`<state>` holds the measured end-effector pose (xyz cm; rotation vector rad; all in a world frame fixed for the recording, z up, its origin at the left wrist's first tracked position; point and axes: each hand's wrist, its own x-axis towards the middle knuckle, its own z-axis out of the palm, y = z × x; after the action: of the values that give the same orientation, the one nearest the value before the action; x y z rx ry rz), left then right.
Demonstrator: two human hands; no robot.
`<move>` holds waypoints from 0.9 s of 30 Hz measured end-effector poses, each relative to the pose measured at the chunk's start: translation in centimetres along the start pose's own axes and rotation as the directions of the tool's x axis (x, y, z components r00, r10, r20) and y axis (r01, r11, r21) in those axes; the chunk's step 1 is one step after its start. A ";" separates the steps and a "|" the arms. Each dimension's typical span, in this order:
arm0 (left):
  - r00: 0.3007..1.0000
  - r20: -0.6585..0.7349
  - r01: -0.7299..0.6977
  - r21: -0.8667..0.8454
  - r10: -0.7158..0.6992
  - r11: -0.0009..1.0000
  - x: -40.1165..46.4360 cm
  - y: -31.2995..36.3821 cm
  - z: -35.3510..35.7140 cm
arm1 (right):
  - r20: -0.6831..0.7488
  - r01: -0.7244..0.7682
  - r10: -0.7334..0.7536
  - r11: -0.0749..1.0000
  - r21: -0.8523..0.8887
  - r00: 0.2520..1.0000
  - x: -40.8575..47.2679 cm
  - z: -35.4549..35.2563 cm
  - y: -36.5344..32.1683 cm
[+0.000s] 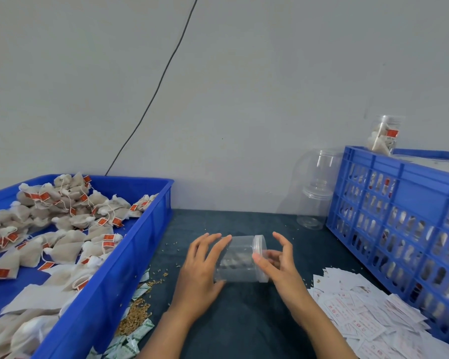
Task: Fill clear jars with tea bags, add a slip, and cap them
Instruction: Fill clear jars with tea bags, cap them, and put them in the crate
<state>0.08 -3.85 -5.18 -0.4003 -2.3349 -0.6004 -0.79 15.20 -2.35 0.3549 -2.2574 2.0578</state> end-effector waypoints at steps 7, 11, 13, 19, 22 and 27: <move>1.000 0.009 0.012 0.003 -0.012 1.000 0.0 0.0 -0.1 | 0.122 0.064 -0.065 0.998 0.011 0.990 -0.3 -0.7 0.0; 1.000 0.022 0.004 0.005 -0.005 1.000 0.0 0.1 -0.1 | 0.068 -0.005 0.000 0.998 0.069 0.998 -0.3 0.0 -0.4; 1.000 0.026 0.004 0.004 -0.005 1.000 0.1 0.2 -0.1 | 0.048 -0.018 0.016 0.999 0.044 0.999 -0.2 0.0 -0.3; 0.999 0.046 0.010 -0.040 -0.008 0.999 0.0 0.1 -0.2 | 0.079 0.063 -0.059 0.997 -0.039 0.995 -0.2 -1.0 -0.1; 0.999 0.045 0.011 -0.063 -0.008 0.998 0.0 0.0 -0.2 | 0.183 0.133 -0.119 0.989 -0.069 0.976 -0.3 -1.6 -0.3; 0.999 0.047 0.003 -0.066 0.000 0.998 0.0 0.1 -0.2 | 0.229 0.100 -0.082 0.993 -0.066 0.970 -0.5 -1.0 -0.8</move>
<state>0.23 -3.83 -4.99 -0.4479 -2.3652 -0.6774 -0.21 16.20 -1.62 0.7075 -2.3856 1.9680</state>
